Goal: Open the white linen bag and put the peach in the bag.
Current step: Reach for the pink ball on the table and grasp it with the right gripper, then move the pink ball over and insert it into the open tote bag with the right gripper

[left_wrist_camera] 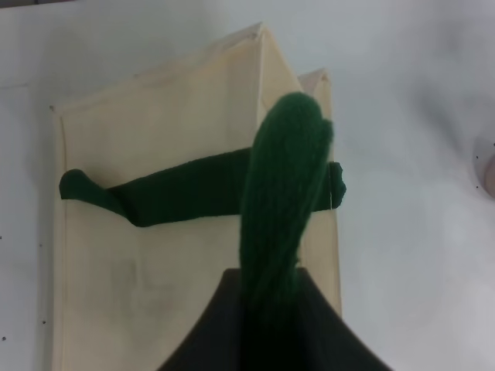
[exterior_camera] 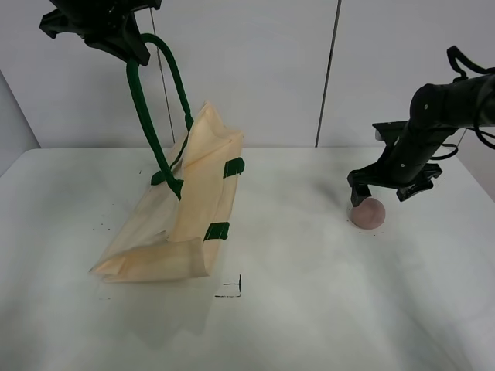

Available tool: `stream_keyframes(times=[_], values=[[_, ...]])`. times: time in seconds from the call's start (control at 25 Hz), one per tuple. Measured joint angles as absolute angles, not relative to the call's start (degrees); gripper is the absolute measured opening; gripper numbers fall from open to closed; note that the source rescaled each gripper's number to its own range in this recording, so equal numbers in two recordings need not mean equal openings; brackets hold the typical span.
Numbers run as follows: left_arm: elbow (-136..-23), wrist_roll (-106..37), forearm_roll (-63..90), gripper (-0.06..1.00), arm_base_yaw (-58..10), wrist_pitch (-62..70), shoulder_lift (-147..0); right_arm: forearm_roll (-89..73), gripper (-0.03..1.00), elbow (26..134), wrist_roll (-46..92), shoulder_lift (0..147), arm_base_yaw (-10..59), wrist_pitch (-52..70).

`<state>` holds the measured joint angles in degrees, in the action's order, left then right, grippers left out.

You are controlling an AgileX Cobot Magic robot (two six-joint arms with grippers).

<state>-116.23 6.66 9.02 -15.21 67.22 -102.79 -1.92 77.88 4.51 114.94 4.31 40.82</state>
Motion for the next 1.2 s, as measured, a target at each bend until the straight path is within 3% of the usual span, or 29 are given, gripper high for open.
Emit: stream_keyframes(times=[0.32, 0.4, 0.48, 0.6, 0.68, 1.0, 1.2], values=[[-116.2, 6.6, 9.0, 0.00, -15.2, 67.2, -102.8, -2.0, 1.00, 77.9, 4.7, 121.8, 4.3, 34.3], [-116.2, 6.6, 9.0, 0.00, -15.2, 67.2, -102.8, -2.1, 0.92, 77.9, 4.7, 122.4, 4.3, 34.0], [-116.2, 6.6, 9.0, 0.00, -15.2, 67.2, -102.8, -2.1, 0.67, 77.9, 4.7, 122.4, 4.4, 34.1], [-116.2, 6.6, 9.0, 0.00, -15.2, 67.2, -102.8, -2.2, 0.16, 78.2, 4.7, 122.2, 4.4, 34.9], [-116.2, 6.6, 9.0, 0.00, -15.2, 67.2, -102.8, -3.0, 0.01, 78.2, 4.7, 121.0, 4.4, 35.7], [-116.2, 6.6, 9.0, 0.00, -15.2, 67.2, -102.8, -13.0, 0.00, 86.9, 11.6, 110.3, 5.5, 44.2], [-116.2, 6.6, 9.0, 0.00, -15.2, 67.2, -102.8, -23.2, 0.00, 95.2, 18.6, 107.6, 12.2, 47.7]])
